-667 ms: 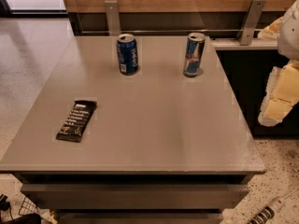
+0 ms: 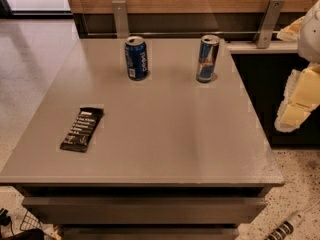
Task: Pick redbull can
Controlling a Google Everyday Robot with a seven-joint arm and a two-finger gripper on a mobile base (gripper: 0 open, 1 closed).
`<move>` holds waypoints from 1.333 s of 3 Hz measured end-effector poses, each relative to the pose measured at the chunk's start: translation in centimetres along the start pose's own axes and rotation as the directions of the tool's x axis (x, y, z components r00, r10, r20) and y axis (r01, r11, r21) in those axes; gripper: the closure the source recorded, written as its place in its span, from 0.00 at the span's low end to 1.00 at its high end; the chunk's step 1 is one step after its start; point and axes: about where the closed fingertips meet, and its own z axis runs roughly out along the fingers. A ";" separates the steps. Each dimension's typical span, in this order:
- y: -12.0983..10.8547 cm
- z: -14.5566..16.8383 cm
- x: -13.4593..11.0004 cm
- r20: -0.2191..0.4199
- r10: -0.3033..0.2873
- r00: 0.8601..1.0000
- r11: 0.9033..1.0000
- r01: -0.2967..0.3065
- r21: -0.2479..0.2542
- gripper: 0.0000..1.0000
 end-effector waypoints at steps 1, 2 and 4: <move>-2.8 1.0 0.5 0.078 0.037 0.996 0.997 -0.042 0.065 0.00; -7.6 3.1 0.5 0.241 0.101 0.965 0.982 -0.135 0.131 0.00; -14.4 8.3 -2.7 0.588 0.186 0.788 0.956 -0.283 0.077 0.00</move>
Offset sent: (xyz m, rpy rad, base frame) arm 0.1562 -0.0354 -0.0056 0.4733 -0.3565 -0.1380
